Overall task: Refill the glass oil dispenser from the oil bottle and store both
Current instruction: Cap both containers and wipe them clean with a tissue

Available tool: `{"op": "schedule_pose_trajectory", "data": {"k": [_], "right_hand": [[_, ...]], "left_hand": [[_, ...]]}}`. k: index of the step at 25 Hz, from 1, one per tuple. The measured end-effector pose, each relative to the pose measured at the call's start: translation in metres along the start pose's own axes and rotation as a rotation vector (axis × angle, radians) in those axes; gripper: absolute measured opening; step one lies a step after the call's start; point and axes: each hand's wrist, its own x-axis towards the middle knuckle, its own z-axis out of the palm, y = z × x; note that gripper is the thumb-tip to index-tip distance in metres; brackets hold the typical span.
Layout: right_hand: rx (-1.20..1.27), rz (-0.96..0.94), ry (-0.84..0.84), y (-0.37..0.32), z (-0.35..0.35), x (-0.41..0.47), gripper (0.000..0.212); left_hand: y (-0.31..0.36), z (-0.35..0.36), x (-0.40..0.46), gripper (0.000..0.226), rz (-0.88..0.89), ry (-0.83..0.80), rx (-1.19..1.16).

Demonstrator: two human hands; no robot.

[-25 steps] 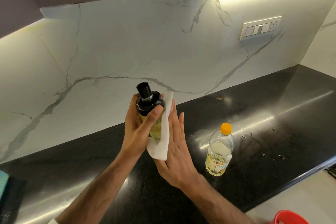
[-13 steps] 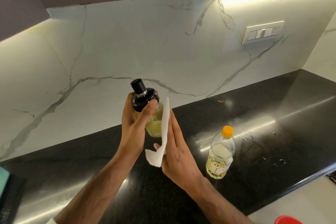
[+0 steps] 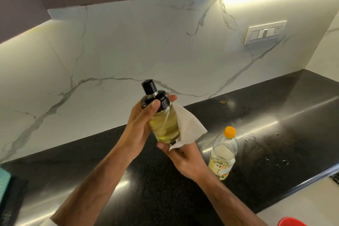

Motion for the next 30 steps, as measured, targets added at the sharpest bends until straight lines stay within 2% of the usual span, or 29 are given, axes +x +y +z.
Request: {"op": "schedule_pose_trajectory", "data": {"k": [2,4,8,10,15,19,23,27,30], "right_hand": [[0.025,0.017,-0.062,-0.004,-0.001,0.001,0.031],[-0.008,0.015,-0.066,-0.005,0.004,-0.001,0.033],[-0.065,-0.071,-0.095,-0.022,0.012,0.001,0.086],[-0.063,-0.161,-0.110,-0.037,0.005,0.007,0.098],[-0.293,-0.331,-0.042,-0.055,-0.001,0.027,0.103],[-0.454,-0.397,-0.047,-0.050,0.004,0.020,0.104],[-0.444,-0.358,-0.054,-0.020,0.017,-0.009,0.097],[-0.445,-0.287,-0.051,-0.009,0.023,-0.020,0.097],[-0.476,-0.301,-0.038,-0.019,0.019,-0.009,0.100]], "left_hand": [[0.001,0.001,0.000,0.074,0.036,0.028,0.015],[-0.002,0.005,-0.001,0.069,0.078,0.116,0.023],[-0.004,0.009,-0.005,0.057,0.081,0.219,-0.018],[-0.002,0.009,-0.005,0.058,0.109,0.187,-0.003],[0.003,0.014,-0.003,0.071,0.130,0.162,0.045],[0.002,0.011,-0.004,0.069,0.159,0.211,0.042],[0.001,0.004,0.000,0.077,0.145,0.294,0.069],[0.004,0.004,0.004,0.076,0.156,0.285,0.084],[0.001,0.005,0.001,0.077,0.143,0.268,0.062]]}}
